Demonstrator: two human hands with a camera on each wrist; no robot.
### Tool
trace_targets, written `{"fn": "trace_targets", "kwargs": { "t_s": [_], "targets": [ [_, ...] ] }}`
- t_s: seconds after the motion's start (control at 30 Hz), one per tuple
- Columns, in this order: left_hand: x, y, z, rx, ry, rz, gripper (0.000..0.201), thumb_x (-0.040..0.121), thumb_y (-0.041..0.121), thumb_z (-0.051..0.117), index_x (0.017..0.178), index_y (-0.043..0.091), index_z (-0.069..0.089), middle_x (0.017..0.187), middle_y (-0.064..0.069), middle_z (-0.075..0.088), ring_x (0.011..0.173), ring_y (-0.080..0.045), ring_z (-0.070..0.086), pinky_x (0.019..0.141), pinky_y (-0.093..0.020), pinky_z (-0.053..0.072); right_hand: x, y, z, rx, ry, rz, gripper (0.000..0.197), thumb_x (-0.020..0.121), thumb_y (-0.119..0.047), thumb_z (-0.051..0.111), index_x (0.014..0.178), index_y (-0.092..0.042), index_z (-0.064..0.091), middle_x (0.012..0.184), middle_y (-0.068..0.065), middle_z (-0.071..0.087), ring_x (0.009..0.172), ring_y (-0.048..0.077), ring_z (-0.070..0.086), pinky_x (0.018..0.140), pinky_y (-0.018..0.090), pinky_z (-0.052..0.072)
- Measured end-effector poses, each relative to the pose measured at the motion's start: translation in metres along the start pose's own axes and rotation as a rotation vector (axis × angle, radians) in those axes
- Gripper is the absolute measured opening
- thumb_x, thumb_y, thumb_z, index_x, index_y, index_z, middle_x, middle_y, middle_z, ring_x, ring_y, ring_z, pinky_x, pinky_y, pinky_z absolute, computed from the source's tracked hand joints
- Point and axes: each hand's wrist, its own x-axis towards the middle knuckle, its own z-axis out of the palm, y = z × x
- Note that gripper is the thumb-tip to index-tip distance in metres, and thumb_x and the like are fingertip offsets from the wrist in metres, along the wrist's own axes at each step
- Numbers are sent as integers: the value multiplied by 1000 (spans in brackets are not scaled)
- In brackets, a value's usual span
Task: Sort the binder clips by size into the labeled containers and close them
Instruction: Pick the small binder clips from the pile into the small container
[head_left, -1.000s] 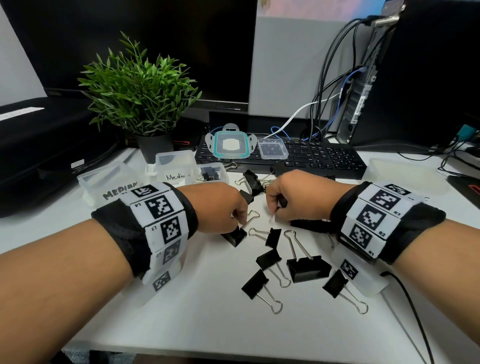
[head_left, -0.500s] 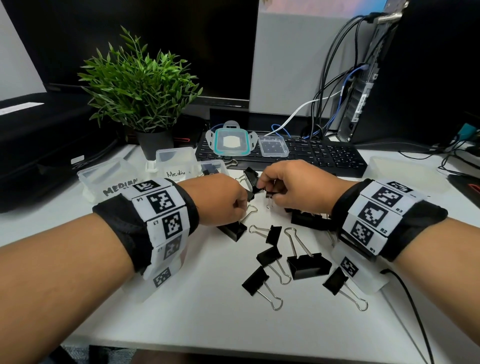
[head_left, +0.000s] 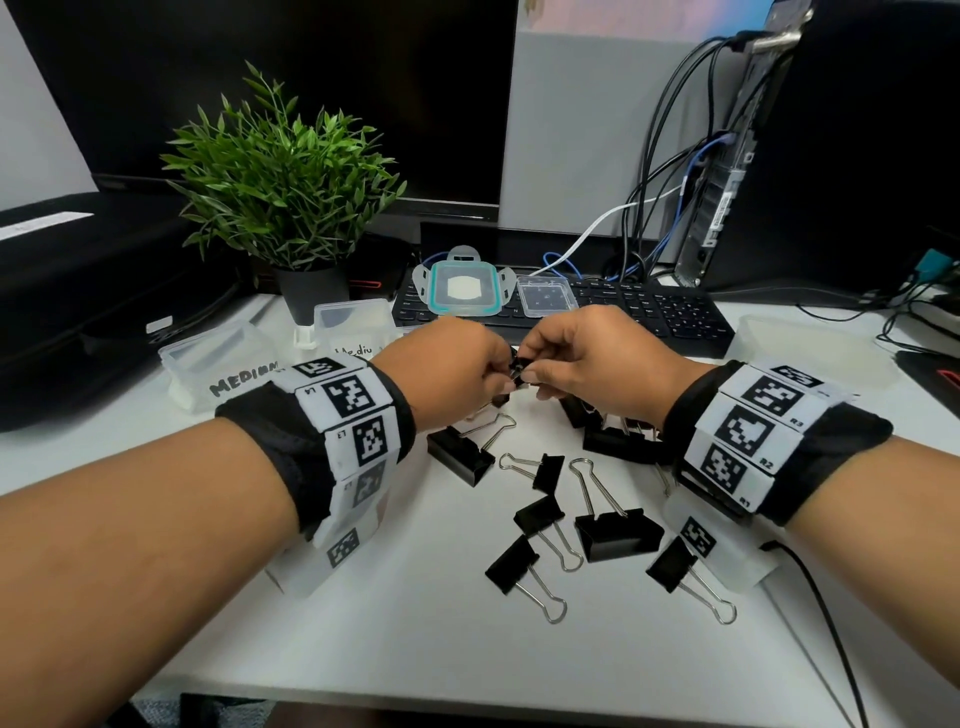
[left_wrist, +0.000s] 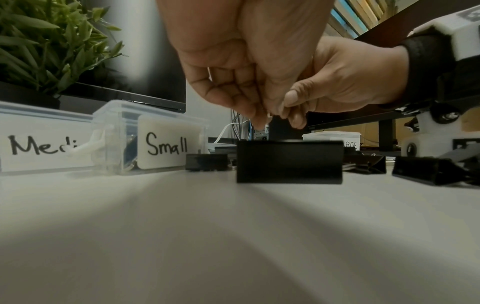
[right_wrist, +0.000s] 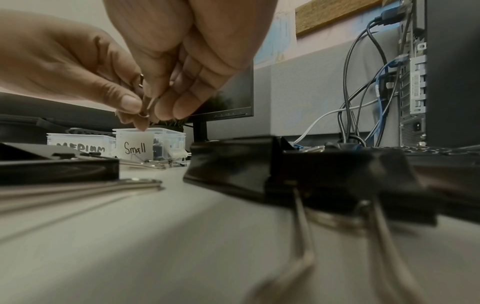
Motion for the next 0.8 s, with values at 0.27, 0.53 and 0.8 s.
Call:
{"fn": "trace_targets", "kwargs": {
  "t_s": [0.27,0.53,0.8],
  "targets": [
    [7,-15,-7,309,198,-146,15,94,16,47,105,14,58,93,-5,60,90,-25,56,67,-32,37,4,4,-1,-225,20,62,15,87,-17,65,102,-18,66,88,-3,67,81,12,61,73,20,47],
    [9,-41,-15,419,-1,-377,27,86,7,47,104,13,66,88,-5,57,83,-27,54,71,-36,48,5,6,-1,-397,-137,186,22,87,-5,51,99,-14,67,92,-4,60,88,16,56,75,23,44],
    [12,-40,-8,367,-30,-266,68,87,62,43,143,24,32,142,-1,39,131,-24,27,103,-43,32,10,11,1,-489,-220,182,57,86,-9,51,136,-35,43,140,-4,39,126,26,32,105,40,36]
  ]
}}
